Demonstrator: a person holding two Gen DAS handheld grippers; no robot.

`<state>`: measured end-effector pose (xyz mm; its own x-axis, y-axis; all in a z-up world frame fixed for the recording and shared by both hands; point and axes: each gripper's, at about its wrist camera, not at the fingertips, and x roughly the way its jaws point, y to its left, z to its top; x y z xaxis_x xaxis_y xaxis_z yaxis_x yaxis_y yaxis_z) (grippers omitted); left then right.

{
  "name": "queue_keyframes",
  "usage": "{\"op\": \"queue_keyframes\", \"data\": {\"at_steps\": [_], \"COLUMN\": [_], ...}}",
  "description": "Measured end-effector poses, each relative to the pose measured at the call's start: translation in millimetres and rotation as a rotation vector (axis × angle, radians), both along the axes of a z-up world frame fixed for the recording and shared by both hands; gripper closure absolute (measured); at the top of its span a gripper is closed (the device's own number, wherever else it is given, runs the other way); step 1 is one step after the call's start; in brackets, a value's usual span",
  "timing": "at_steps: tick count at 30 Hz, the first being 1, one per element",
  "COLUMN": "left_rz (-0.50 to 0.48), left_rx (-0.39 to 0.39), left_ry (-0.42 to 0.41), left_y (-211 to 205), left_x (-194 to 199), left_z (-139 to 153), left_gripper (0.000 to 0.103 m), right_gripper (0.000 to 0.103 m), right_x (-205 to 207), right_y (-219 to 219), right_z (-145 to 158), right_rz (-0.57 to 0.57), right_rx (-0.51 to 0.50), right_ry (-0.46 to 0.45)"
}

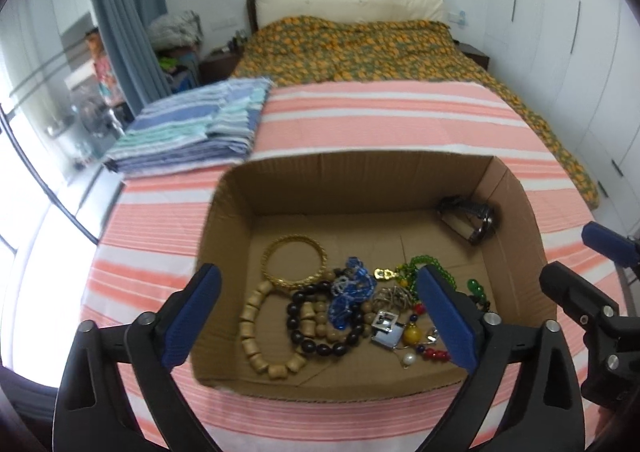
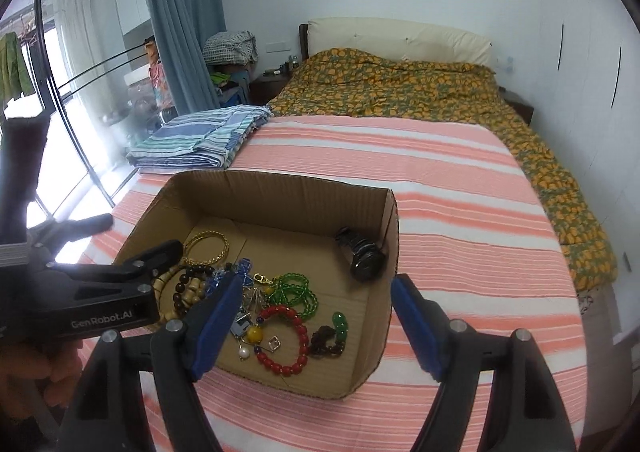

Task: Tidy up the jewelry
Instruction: 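Carry the crystal bracelet and charm into the box and open both tools, then withdraw both tools from the box back over the bed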

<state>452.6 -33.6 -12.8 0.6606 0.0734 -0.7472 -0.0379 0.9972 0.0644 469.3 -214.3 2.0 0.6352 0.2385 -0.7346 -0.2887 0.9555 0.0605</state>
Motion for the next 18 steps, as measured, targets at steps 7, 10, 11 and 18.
{"op": "queue_keyframes", "data": {"at_steps": [7,10,11,18], "left_rz": [0.084,0.105,0.099,0.071], "left_rx": [0.097,0.086,0.07,-0.008], "left_ry": [-0.071,-0.095,-0.095,-0.068], "left_y": [-5.1,-1.9,-0.5,12.5], "left_x": [-20.9,-30.9,-33.2,-45.0], "left_z": [30.8,45.0,48.2,52.7], "left_gripper": [0.002,0.001,0.001,0.001], "right_gripper": [0.018,0.018,0.018,0.018], "right_x": [-14.1,-19.7,-21.6,-34.0], "right_y": [-4.1,-5.5,-5.2,1.4], "right_z": [21.1,27.5,29.0,31.5], "right_rz": [-0.047,-0.059,-0.058,-0.066], "right_rx": [-0.019,-0.026,-0.025,-0.015], "right_ry": [-0.049,-0.061,-0.06,-0.05]}}
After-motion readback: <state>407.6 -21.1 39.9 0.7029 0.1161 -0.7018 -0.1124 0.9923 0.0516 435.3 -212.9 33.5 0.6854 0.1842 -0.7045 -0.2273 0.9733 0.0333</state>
